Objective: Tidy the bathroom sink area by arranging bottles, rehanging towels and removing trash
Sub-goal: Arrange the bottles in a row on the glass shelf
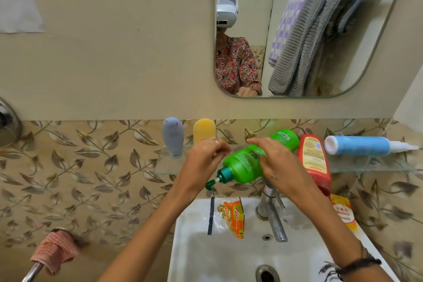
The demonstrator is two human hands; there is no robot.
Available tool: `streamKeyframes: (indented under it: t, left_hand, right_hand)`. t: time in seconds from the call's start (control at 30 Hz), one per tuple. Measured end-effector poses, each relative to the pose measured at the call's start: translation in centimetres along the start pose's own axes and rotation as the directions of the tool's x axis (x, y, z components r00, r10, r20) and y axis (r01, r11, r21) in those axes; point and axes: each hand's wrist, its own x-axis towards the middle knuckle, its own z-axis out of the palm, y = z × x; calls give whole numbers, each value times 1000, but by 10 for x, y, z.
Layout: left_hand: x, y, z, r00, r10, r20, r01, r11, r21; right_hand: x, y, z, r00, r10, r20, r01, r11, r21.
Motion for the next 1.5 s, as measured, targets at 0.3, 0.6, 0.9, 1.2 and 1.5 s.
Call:
streamKeyframes:
  t: [0.3, 0.6, 0.9, 1.2, 1.5]
  left_hand:
    - [25, 4, 38, 878, -360, 316, 356, 932, 73]
    - [29, 2, 12, 696, -457, 553, 696, 617, -366]
    - [62, 49, -9, 948, -221, 229, 318, 702, -637]
    - [95, 71, -13, 983, -186, 9, 145, 736, -661]
    - [94, 58, 7, 941, -336, -38, 210, 669, -713]
  right_hand:
    - [-32, 4, 45, 995, -53, -85, 35, 977, -210]
    - [-35, 10, 29, 938, -182, -296, 133, 975, -179]
    - [-7, 8, -45, 907, -50, -417, 138, 974, 182]
    - [37, 21, -99, 975, 22, -219, 159, 619, 769]
    - [67, 43, -80, 998, -62, -30, 57, 507, 860]
